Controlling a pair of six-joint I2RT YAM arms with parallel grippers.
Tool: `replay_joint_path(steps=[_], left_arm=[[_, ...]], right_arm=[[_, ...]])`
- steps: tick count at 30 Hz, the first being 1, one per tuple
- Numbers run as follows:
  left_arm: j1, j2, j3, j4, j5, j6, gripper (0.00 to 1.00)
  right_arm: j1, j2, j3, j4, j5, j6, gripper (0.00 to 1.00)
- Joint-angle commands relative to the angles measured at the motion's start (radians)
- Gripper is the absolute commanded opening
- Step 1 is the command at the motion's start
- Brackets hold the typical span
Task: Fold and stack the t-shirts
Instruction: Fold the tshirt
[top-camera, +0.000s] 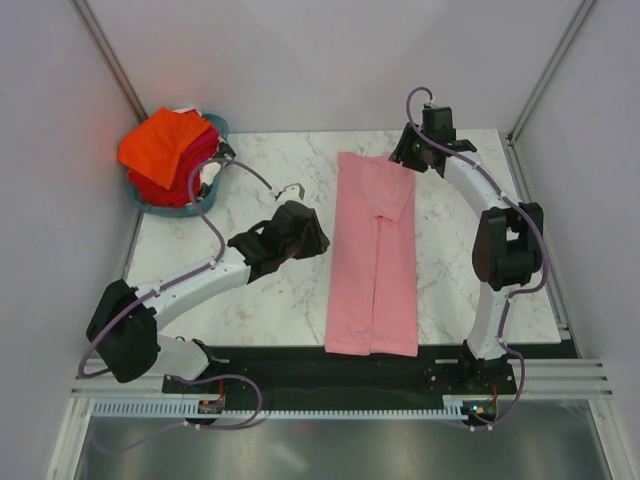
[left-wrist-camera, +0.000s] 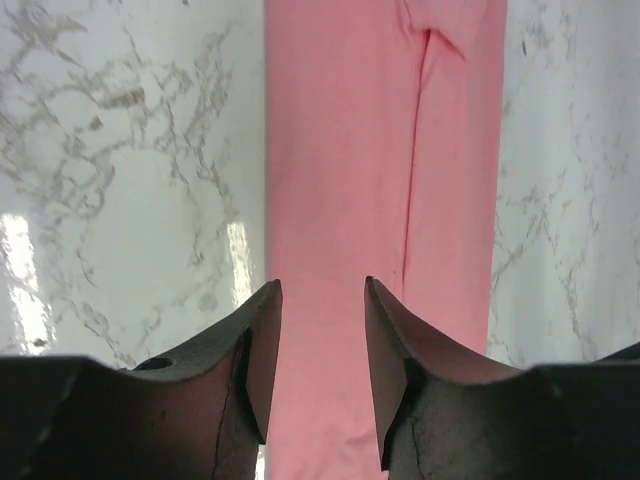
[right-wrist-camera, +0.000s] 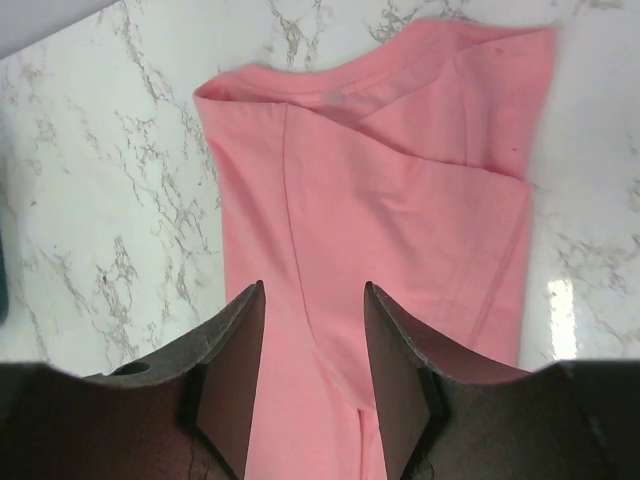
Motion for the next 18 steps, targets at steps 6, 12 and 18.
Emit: replay_joint_path(steps=[6,12,18], left_arm=[[0.158,0.177,0.176,0.145,0.121,0.166,0.47],[0.202,0.429,0.401,0.153,0.184,0.238,0.43],[0.253,0.628,0.591,0.147,0.307,0.222,0.40]], right_arm=[[-0.097,-0.167,-0.292,0.084,0.039,-0.028,0.49],[-0.101,-0.116,-0.298,0.087,0.099,-0.065,0.36],[-0.098,-0.043,-0.272,0.090,0.128,-0.059,0.17]])
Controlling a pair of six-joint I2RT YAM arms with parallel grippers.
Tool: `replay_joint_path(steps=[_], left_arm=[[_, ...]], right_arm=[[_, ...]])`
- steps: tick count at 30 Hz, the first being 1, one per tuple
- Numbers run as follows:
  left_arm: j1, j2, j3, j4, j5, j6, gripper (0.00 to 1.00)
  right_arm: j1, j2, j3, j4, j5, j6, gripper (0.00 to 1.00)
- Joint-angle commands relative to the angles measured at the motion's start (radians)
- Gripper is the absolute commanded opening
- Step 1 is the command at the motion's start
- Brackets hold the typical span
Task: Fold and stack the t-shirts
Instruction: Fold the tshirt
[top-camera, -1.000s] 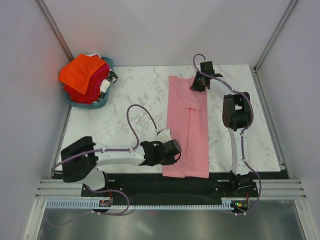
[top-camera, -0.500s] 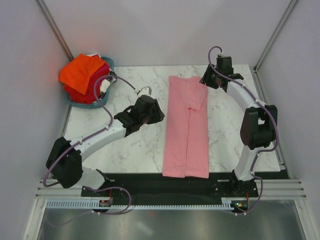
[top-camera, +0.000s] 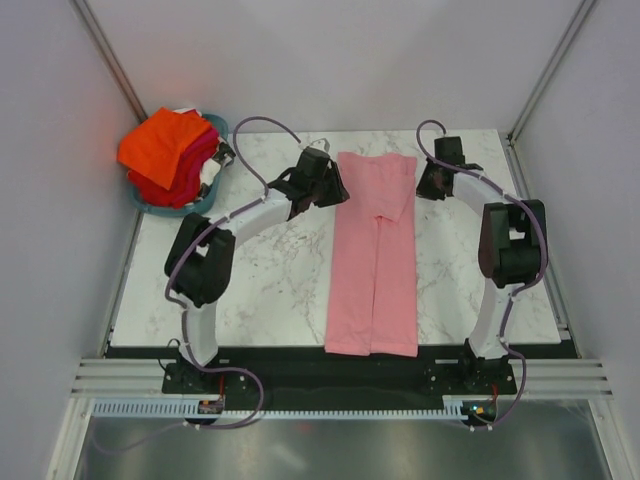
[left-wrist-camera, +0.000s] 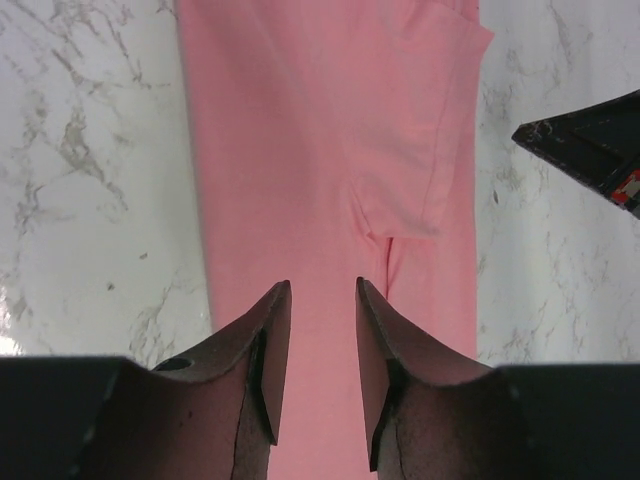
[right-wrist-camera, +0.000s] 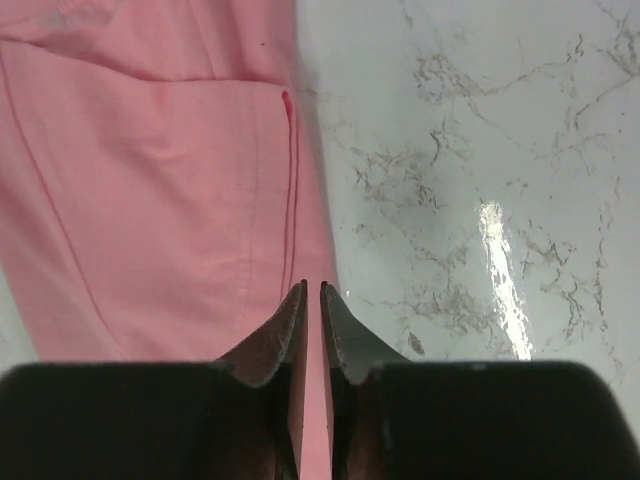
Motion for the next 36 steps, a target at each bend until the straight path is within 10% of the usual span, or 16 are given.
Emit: replay_joint_path(steps=[1,36], left_arm=[[0.034,0.095,0.110,0.022,0.130,0.038,0.39],[0.238,0.711,0.825,-0.237,0.204,-0.160,0.36]], right_arm=[[0.006,0.044,0.038,0.025,0.036,-0.007,0.14],[0.047,0.429,0.483,0.019,-0.044,0.049,0.11]])
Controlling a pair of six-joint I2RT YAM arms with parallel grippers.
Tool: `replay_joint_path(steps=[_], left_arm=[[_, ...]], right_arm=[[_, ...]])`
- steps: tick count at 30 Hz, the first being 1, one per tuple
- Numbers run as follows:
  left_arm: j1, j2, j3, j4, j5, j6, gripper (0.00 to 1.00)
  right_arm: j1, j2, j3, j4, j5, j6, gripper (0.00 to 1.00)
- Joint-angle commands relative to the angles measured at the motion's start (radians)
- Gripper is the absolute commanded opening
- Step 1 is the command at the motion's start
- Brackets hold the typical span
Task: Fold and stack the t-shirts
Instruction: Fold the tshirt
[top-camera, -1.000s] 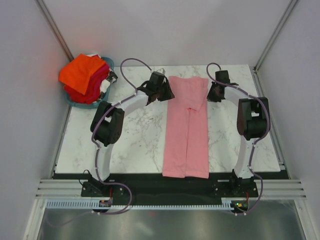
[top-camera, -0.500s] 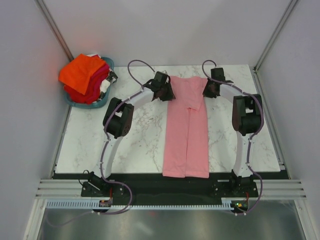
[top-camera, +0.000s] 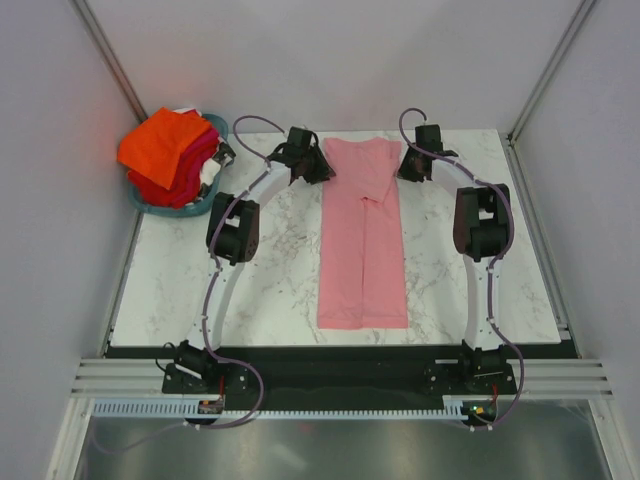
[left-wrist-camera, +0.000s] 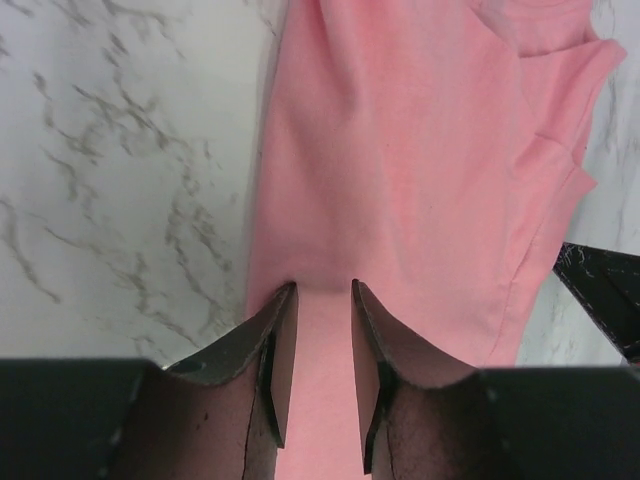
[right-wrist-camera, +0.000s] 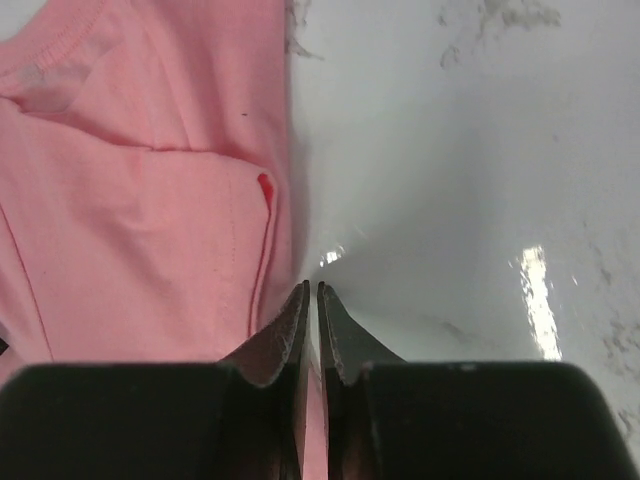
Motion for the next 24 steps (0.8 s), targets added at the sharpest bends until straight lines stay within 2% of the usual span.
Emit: replay_joint_path(steps=[1,2,3,4,6,9,11,14,15,16,17,18,20,24], left_arm=[[0.033,0.040,0.066,-0.039,0.007,-0.040,0.36],[0.036,0.034,0.076,-0.034,0.008,-0.040,0.37],[0.038,0.030,0.094,-0.032,0.013,-0.027,0.37],[0.040,0.017,0.100,-0.028,0.023,-0.020,0.38],[0.040,-0.031,0.094,-0.022,0.072,0.017,0.41],[0.038,-0.111,0.025,-0.014,0.144,0.065,0.43],[0.037,-0.226,-0.051,-0.014,0.180,0.088,0.43],[0.024,-0.441,-0.299,0.016,0.157,0.131,0.43],[0.018,-0.499,-0.478,0.046,0.129,0.132,0.43],[0.006,-0.635,-0.581,0.085,0.122,0.129,0.44],[0.001,-0.695,-0.781,0.192,0.122,0.109,0.44],[-0.002,-0.760,-0.876,0.239,0.132,0.094,0.44],[-0.009,-0.905,-1.107,0.323,0.154,0.048,0.44],[-0.054,-1.087,-1.355,0.380,0.125,0.042,0.44]], right_arm=[[0.002,0.056,0.116,-0.022,-0.028,0.016,0.15],[0.000,0.059,0.132,-0.026,-0.034,0.018,0.18],[0.000,0.054,0.142,-0.025,-0.040,0.019,0.27],[0.000,0.045,0.144,-0.025,-0.046,0.022,0.39],[0.002,-0.008,0.124,-0.019,-0.056,0.025,0.42],[0.010,-0.140,0.003,0.021,-0.059,0.029,0.43],[0.016,-0.272,-0.153,0.067,-0.054,0.033,0.43],[0.043,-0.460,-0.427,0.150,-0.043,0.044,0.42],[0.060,-0.505,-0.562,0.165,-0.042,0.051,0.43],[0.069,-0.550,-0.630,0.199,-0.042,0.056,0.43],[0.082,-0.634,-0.694,0.216,-0.031,0.064,0.43],[0.108,-0.673,-0.807,0.227,-0.026,0.068,0.45],[0.129,-0.787,-0.903,0.234,-0.042,0.076,0.45],[0.192,-0.984,-1.176,0.228,-0.045,0.097,0.45]])
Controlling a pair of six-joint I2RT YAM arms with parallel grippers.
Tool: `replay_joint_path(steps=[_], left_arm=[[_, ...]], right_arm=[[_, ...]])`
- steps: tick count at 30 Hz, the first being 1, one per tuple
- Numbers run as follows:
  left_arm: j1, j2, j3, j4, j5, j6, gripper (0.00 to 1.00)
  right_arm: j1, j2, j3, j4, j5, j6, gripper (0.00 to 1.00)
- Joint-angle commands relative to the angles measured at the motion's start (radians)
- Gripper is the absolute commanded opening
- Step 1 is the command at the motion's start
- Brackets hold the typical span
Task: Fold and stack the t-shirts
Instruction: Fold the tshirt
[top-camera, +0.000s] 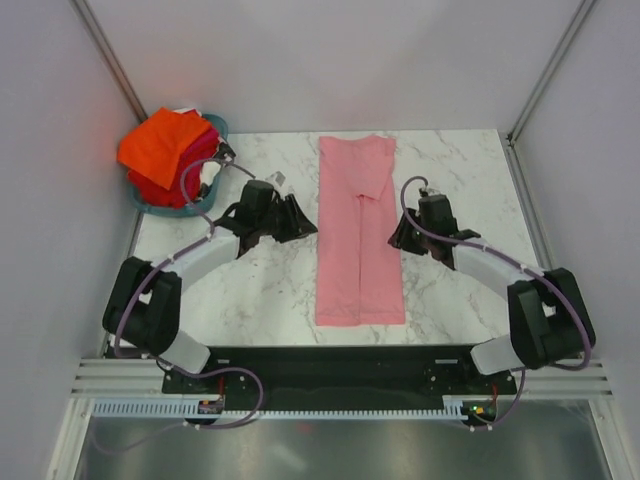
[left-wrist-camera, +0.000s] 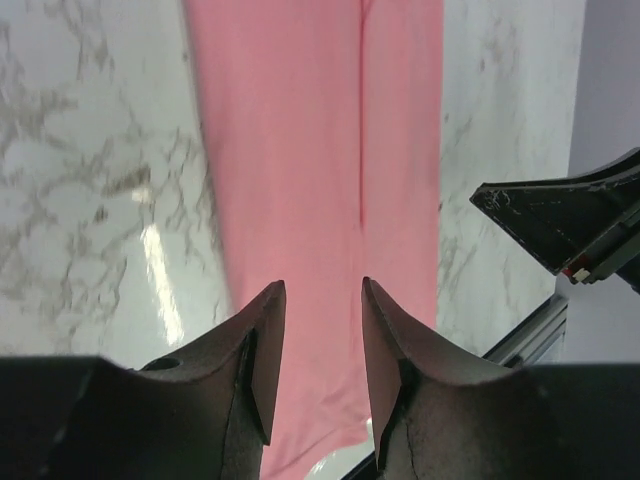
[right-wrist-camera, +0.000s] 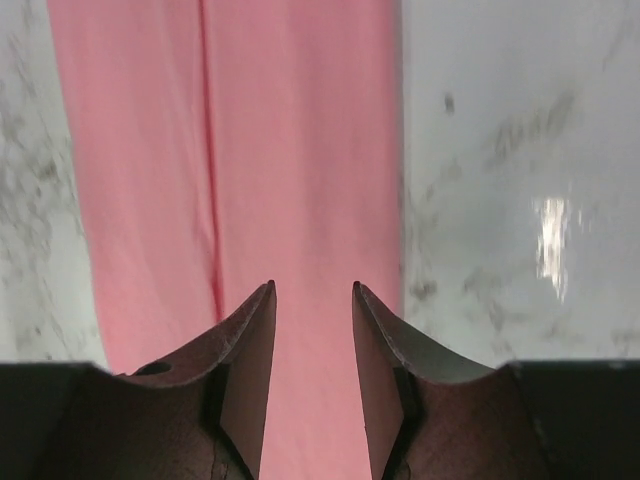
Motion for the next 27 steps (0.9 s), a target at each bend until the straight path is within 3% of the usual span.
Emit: replay_joint_path(steps=[1,8,13,17,27], left_arm=[[-0.052,-0.107,-0.176,0.099,-0.018,-0.019,0.45],[-0.255,-0.392,-0.498,0.084,-0.126,-0.096,0.48],[-0.413,-0.502,-0.603,0.084,-0.184,-0.187,0.52],[-0.465,-0.501,-0.652,0.087,-0.216,-0.239,0.56],[-0.513,-0.475,-0.706,0.134,-0.249,-0.282,0.56]], right_arm=[[0.032,-0.184,-0.190,0.023,0.001,0.035,0.44],[0.137,-0.435,-0.393,-0.133,-0.005,0.084,0.45],[0.218,-0.573,-0.470,-0.244,-0.008,0.153,0.45],[0.270,-0.628,-0.493,-0.296,0.006,0.206,0.45],[0.350,-0.622,-0.489,-0.348,0.075,0.255,0.43]])
